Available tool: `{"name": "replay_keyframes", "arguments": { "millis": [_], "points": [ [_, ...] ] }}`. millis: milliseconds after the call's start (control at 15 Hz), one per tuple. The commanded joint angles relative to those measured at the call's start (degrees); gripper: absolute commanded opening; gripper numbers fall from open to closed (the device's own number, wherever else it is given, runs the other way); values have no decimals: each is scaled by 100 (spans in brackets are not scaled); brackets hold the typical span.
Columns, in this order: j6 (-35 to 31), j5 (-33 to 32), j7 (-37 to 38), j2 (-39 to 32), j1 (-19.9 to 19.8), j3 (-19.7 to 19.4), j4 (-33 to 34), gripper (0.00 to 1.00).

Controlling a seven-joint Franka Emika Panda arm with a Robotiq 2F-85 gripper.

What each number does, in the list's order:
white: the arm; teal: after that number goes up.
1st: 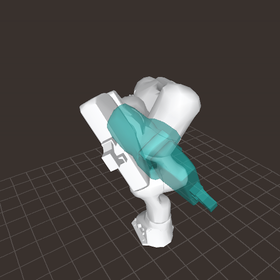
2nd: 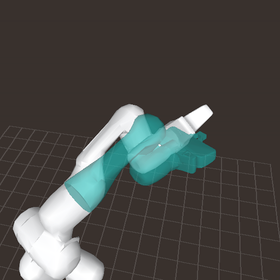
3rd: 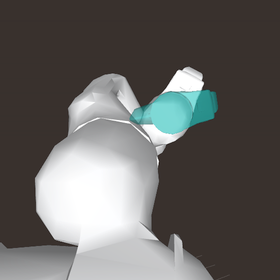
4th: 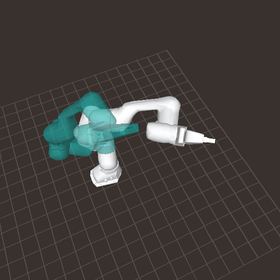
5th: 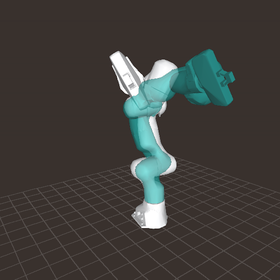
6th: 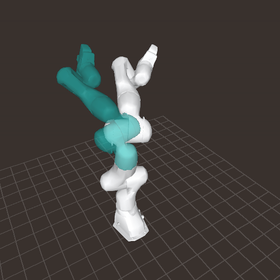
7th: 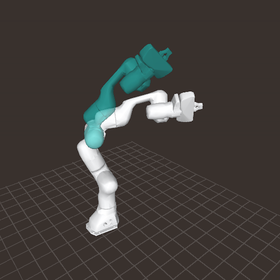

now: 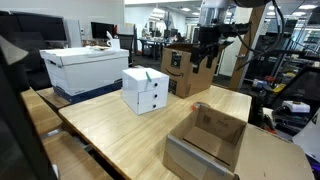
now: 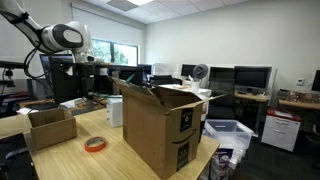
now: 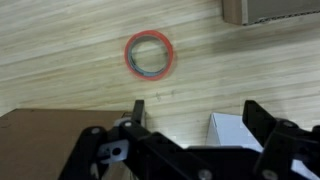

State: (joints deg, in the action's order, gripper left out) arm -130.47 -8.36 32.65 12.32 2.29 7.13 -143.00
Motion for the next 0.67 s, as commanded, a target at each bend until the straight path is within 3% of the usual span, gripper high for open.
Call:
{"name": "replay_keyframes", "arguments": {
  "millis": [0, 600],
  "points": [
    [-442, 32, 121, -73, -111, -23, -369, 100],
    [-426, 16, 30, -280, -96, -89, -486, 100]
  ]
}}
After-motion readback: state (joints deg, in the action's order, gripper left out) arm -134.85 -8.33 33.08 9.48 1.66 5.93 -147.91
